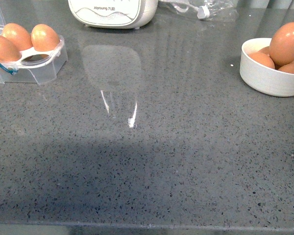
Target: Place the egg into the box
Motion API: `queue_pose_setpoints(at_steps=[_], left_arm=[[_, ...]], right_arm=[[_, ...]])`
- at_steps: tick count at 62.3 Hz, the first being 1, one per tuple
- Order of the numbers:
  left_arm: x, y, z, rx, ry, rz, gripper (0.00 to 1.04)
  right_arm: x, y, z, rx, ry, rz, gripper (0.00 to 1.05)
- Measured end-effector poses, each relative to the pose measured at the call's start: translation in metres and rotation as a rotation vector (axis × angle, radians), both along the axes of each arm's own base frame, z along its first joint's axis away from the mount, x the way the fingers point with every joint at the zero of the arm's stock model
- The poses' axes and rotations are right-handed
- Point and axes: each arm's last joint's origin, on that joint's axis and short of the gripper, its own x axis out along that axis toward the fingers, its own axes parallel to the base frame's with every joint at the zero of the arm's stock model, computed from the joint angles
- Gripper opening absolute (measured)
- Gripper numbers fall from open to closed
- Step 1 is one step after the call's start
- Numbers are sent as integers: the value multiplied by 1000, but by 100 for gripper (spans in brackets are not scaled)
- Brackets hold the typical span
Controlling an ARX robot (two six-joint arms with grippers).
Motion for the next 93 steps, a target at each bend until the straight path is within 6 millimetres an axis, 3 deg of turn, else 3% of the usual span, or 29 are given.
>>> queue_pose_setpoints(at_steps=[7,26,48,83,93], left_arm=[[0,0,0,0,0,0,98],[0,0,0,0,0,0,98],[0,0,0,0,0,0,98],[0,0,0,0,0,0,98],[0,0,0,0,0,0,98]], right_arm=[[30,7,-11,38,106,42,97],[58,30,-19,-43,196,154,97],[63,36,-30,-166,241,183,97],[58,31,-45,-170,271,181,97],[57,31,-46,-170,266,182,76]])
